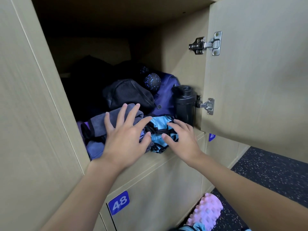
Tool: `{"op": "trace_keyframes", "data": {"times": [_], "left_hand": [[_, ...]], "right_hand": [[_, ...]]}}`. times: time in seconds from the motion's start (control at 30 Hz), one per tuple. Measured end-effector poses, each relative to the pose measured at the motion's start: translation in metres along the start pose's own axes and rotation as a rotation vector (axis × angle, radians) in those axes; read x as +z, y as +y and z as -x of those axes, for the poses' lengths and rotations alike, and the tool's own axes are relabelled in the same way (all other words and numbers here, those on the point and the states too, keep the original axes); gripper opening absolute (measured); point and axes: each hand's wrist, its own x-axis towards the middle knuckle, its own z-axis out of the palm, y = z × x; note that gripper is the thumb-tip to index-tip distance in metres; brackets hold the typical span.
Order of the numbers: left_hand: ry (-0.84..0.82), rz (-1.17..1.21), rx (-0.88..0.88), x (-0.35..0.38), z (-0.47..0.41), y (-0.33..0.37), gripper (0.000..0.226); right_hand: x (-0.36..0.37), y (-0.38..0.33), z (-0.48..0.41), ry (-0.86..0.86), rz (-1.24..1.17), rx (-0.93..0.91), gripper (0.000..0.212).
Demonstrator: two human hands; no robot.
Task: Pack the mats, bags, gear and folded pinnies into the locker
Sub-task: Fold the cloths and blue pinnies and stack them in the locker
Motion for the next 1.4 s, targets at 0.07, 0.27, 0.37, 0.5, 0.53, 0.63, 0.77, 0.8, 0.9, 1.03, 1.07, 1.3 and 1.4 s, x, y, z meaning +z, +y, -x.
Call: {"op": "trace_keyframes", "data": {"times": [0.07,0.27,0.37,0.5,0.53,0.63,0.77,0.8,0.9,1.03,1.07,1.3,1.4], "left_hand": [[0.010,0.005,0.004,-0.003,0.003,0.002,0.056],[0.159,0.109,0.148,-0.005,0.022,0.033,0.048],[0.050,0.323,0.178,0.005,0.039,0.053,0.049],[-0.298,0.456,0.156,0.042,0.084,0.082,0.053],[-0.380,0.456,0.170,0.054,0.097,0.087,0.055],[-0.606,0.477,0.147,0.097,0.137,0.099,0.042],[-0.751,0.545,0.049,0.147,0.198,0.127,0.014],[-0.787,0.555,0.037,0.159,0.214,0.133,0.017],[-0.893,0.580,-0.007,0.191,0.258,0.145,0.025],[-1.001,0.616,0.022,0.207,0.304,0.161,0.035],[-1.013,0.616,0.041,0.209,0.312,0.165,0.037],[-0.706,0.398,0.051,0.217,0.320,0.156,0.036],[-0.647,0.347,-0.070,0.221,0.313,0.133,0.035]], "right_hand": [[-0.004,0.000,0.005,0.008,0.003,-0.004,0.052],[-0.018,0.002,0.038,-0.017,-0.021,0.033,0.043],[-0.024,0.015,0.071,-0.068,-0.003,0.101,0.037],[-0.022,0.053,0.128,-0.127,-0.027,0.202,0.032],[-0.020,0.064,0.144,-0.147,-0.041,0.231,0.031],[-0.012,0.093,0.196,-0.227,-0.036,0.334,0.028],[0.006,0.133,0.269,-0.359,0.019,0.447,0.026],[0.009,0.141,0.287,-0.399,0.032,0.477,0.028],[0.020,0.159,0.336,-0.512,0.018,0.528,0.032],[0.032,0.172,0.385,-0.606,0.065,0.576,0.047],[0.033,0.174,0.396,-0.627,0.086,0.580,0.053],[0.033,0.187,0.428,-0.595,0.151,0.594,0.042],[0.038,0.183,0.421,-0.526,0.150,0.593,0.034]]}}
